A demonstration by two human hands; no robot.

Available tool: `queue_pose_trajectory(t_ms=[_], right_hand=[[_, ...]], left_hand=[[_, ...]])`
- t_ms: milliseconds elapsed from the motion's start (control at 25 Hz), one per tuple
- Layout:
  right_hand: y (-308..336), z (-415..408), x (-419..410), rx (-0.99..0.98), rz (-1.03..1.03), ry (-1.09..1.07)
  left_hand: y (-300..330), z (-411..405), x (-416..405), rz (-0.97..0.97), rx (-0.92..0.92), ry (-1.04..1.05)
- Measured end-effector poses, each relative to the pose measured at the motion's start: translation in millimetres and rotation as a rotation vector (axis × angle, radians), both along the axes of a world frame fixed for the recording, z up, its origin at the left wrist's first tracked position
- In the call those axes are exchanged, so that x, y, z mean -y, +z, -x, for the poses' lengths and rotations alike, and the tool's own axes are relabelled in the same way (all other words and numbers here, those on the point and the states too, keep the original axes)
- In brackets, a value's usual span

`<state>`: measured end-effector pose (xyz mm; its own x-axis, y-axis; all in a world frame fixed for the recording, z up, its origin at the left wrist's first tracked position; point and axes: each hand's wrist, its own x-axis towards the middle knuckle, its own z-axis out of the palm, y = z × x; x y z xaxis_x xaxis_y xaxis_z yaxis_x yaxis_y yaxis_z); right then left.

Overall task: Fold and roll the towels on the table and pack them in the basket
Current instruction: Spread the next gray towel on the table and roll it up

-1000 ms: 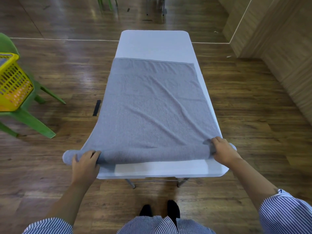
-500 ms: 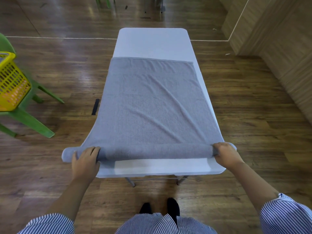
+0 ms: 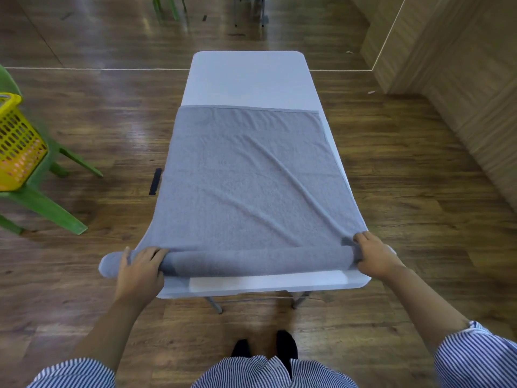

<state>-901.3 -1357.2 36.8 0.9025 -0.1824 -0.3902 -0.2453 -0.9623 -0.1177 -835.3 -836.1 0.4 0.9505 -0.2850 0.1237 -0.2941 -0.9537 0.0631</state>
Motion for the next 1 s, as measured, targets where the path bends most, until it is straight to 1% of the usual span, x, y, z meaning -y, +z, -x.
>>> queue_pose_trajectory(t_ms=[80, 160, 200, 280, 400, 560, 640, 720, 800, 840, 1000], right_hand=[[-2, 6, -4, 0.201, -0.044, 0.026], [-12, 13, -4, 0.289, -0.041, 0.068], [-17, 16, -3, 0.271, -0.032, 0.087], [-23, 18, -4, 0.24, -0.009, 0.096], [-8, 15, -8, 0.15, 0.04, 0.068], [9, 6, -8, 0.041, 0.09, 0.045], [7, 2, -8, 0.067, 0.098, 0.063], [-3, 2, -10, 0.216, 0.026, 0.051], [-16, 6, -10, 0.326, -0.034, 0.083], [-21, 8, -10, 0.319, -0.034, 0.106], [-25, 10, -11, 0.126, 0.038, 0.127]], left_hand=[[-1, 6, 8, 0.027, 0.043, 0.019], [-3, 11, 10, 0.006, 0.008, 0.006], [-3, 13, 11, -0.009, -0.029, 0.016], [-4, 11, 11, -0.008, -0.047, 0.032], [3, 12, 11, -0.023, -0.011, -0.005], [6, 16, 4, 0.015, 0.013, -0.05], [7, 15, 7, 0.048, 0.055, -0.026], [7, 15, 12, 0.069, 0.077, -0.004], [3, 15, 18, 0.079, 0.025, 0.02], [1, 15, 19, 0.075, -0.023, 0.037], [-5, 11, 24, 0.045, -0.193, 0.083]])
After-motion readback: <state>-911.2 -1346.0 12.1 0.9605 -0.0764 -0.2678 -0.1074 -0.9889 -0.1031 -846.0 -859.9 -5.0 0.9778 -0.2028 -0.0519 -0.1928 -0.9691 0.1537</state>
